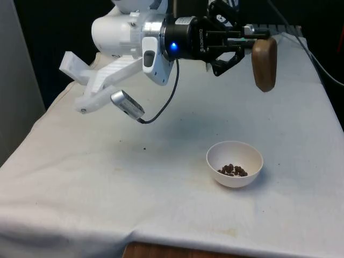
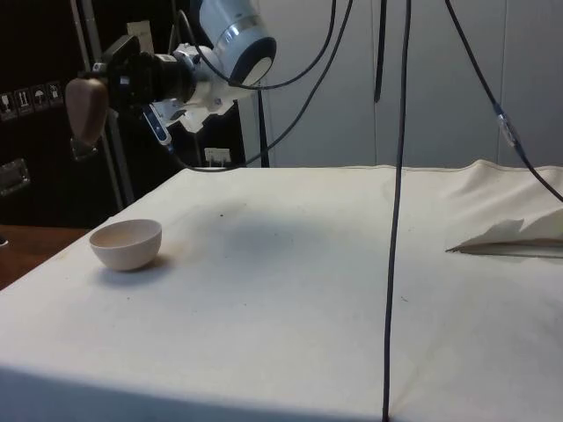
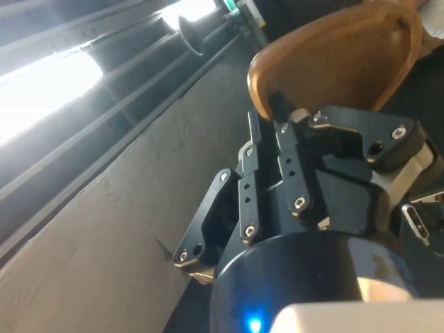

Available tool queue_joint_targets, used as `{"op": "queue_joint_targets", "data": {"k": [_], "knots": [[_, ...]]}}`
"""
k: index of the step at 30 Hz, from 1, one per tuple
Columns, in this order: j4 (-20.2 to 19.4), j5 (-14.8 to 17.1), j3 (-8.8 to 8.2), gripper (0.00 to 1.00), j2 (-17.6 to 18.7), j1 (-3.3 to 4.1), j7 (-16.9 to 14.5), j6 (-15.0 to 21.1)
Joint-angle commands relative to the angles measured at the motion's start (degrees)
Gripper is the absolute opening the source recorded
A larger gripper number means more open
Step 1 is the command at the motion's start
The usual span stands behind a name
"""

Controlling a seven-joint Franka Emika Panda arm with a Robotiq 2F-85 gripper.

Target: Pour the coffee beans from the cup into the bowl.

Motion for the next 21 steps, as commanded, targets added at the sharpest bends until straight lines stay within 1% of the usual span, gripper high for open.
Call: {"op": "queue_joint_targets", "data": {"k": [1, 6, 7, 8, 15, 16, 17, 18, 21], "knots": [[-0.4, -0.6, -0.29, 0.0, -0.6, 0.57, 0.7, 1.3], [-1.0, -1.9, -0.34, 0.0, -1.2, 1.03, 0.6, 1.8], [-0.3, -1.5, 0.0, 0.0, -0.6, 0.57, 0.2, 0.9], [-1.2, -2.2, -0.4, 0.0, -1.3, 1.09, 0.6, 1.9], [-2.2, -5.2, -0.46, 0.0, -2.1, 1.55, -0.3, 1.8], [-1.4, -4.9, -0.06, 0.0, -1.4, 1.03, -0.5, 0.9], [-2.5, -5.7, -0.46, 0.0, -2.3, 1.6, -0.5, 1.8], [-3.1, -6.5, -0.52, 0.0, -2.8, 1.78, -0.9, 1.8], [-3.9, -8.1, -0.52, 0.0, -3.4, 1.89, -1.3, 1.8]]}}
